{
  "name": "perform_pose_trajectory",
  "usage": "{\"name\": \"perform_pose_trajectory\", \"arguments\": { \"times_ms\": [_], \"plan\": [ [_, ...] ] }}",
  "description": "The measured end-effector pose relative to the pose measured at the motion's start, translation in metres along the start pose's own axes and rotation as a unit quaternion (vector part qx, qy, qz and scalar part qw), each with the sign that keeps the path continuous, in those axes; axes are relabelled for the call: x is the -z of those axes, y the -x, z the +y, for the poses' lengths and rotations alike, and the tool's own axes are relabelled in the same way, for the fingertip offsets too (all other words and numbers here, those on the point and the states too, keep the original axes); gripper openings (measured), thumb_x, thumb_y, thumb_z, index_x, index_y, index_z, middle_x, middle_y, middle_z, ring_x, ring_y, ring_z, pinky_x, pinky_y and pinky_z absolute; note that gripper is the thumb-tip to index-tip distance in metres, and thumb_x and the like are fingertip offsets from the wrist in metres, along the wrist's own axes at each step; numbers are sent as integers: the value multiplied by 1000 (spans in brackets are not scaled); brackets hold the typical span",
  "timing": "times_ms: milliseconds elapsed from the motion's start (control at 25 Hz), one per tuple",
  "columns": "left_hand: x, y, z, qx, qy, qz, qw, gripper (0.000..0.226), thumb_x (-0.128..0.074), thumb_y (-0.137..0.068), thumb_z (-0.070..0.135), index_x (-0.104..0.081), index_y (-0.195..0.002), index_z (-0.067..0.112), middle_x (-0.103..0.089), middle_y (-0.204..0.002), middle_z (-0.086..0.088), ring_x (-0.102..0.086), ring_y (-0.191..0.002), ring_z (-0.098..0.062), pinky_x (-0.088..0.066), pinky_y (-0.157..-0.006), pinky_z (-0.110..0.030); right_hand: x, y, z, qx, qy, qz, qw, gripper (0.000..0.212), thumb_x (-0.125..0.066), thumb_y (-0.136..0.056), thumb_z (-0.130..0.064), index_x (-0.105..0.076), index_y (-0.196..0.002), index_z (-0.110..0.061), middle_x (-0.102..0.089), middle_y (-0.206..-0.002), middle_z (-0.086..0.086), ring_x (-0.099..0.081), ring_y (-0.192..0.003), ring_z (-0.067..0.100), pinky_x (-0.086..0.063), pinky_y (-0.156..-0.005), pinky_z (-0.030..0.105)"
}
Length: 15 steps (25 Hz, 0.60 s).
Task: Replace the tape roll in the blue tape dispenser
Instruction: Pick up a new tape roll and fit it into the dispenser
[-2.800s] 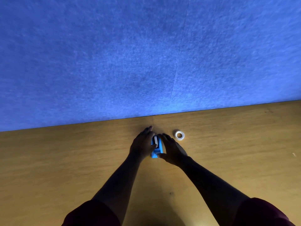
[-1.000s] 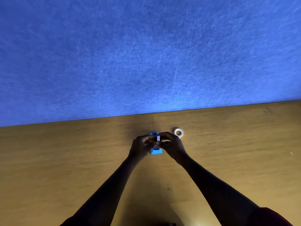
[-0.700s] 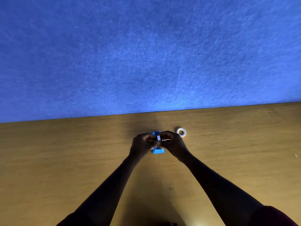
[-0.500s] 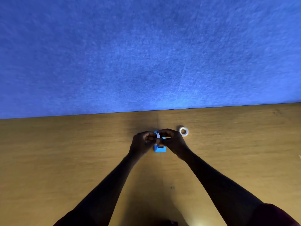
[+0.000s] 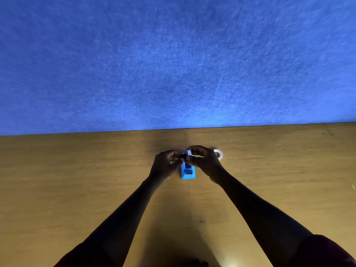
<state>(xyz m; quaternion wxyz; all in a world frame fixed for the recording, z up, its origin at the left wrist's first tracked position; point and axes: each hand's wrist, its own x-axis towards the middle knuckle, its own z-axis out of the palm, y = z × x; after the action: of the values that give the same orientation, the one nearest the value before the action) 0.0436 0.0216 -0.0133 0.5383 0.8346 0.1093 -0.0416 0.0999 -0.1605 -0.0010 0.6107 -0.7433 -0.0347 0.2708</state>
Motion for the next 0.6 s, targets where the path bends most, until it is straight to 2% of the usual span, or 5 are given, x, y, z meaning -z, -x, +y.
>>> {"name": "perform_pose_trajectory", "arguments": {
  "times_ms": [80, 240, 320, 440, 600],
  "plan": [
    [0, -1, -5, 1, -7, 2, 1000, 27, -74, -90, 20, -71, -114, 8, -76, -106, -2, -72, -99, -8, -55, -79, -11, 3, -5, -3, 7, 42, 24, 999, 38, -78, -85, -14, -66, -122, -15, -68, -120, 3, -69, -108, 20, -61, -86, 37],
    [-2, -1, -14, 1, -14, -1, 1000, 32, -73, -90, 26, -69, -116, 8, -75, -112, -3, -72, -105, -11, -59, -87, -23, 8, -25, -12, 49, 207, 64, 975, 47, -79, -83, -13, -65, -127, -16, -67, -128, 1, -73, -89, 16, -61, -83, 40],
    [-3, -1, -19, 6, -10, 3, 1000, 33, -73, -89, 29, -68, -116, 9, -75, -113, -2, -71, -106, -11, -60, -87, -24, 10, -39, -17, 70, 264, 58, 960, 47, -78, -84, -9, -64, -128, -14, -67, -129, 5, -71, -95, 21, -58, -87, 42],
    [-2, 0, -24, 15, 6, 5, 1000, 32, -73, -89, 29, -67, -117, 13, -74, -112, 2, -71, -106, -9, -57, -83, -15, 12, -61, -20, 83, 339, 39, 936, 48, -76, -84, -5, -64, -130, -15, -67, -128, 10, -67, -106, 27, -55, -92, 44],
    [-3, -1, -28, 26, 19, 3, 999, 31, -74, -89, 26, -68, -116, 14, -75, -112, 1, -71, -106, -10, -57, -82, -14, 9, -81, -17, 82, 419, 3, 904, 52, -80, -81, -10, -61, -128, -20, -68, -122, 6, -65, -108, 24, -55, -86, 38]
  ]
}}
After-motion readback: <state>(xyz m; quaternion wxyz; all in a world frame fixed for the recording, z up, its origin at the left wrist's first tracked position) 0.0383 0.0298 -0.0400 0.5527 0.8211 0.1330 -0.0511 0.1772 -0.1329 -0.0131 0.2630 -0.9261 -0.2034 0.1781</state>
